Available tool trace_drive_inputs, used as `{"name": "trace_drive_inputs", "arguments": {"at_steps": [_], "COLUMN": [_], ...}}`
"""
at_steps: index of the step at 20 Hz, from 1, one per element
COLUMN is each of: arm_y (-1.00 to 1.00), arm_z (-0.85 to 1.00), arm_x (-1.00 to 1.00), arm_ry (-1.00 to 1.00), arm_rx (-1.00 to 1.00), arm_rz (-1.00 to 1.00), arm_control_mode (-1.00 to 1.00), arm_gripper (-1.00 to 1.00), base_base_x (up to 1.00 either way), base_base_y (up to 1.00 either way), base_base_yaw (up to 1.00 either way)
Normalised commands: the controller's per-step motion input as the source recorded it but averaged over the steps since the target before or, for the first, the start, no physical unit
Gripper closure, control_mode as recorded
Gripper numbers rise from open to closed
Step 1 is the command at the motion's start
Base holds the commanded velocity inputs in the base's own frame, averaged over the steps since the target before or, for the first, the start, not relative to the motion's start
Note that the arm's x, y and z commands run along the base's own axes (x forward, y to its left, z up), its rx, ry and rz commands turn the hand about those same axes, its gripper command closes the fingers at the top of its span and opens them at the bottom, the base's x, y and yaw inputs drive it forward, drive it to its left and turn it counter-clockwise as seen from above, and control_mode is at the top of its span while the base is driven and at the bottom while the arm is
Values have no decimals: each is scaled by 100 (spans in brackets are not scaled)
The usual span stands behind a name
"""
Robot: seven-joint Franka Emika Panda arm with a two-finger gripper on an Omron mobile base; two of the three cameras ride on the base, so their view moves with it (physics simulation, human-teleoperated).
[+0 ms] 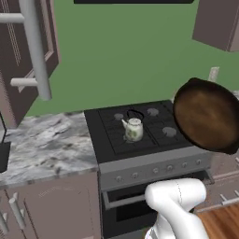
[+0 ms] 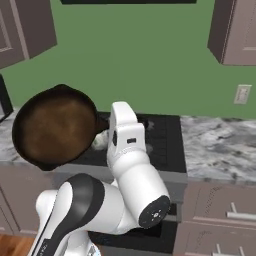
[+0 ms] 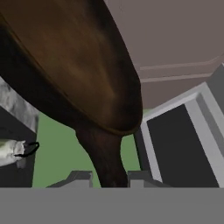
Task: Pick the pan from the cabinet and place it on the stove. Then turn on the stove burner for the pan.
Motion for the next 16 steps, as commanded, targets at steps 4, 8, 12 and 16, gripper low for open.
{"name": "trace_drive_inputs", "arguments": {"at_steps": [4,8,12,16], "arm_y": [0,0,0,0], "arm_z": [0,0,0,0], "arm_x": [0,0,0,0], "arm_ry": [0,0,0,0], "arm_rx": [0,0,0,0], "arm_rz": [0,0,0,0], "arm_control_mode": [100,100,100,100], "arm_gripper": [100,100,100,100], "base_base_x": [58,55,47,43], "base_base_y": [-14,-18,-22,-23], "base_base_yaw": [2,3,4,4]}}
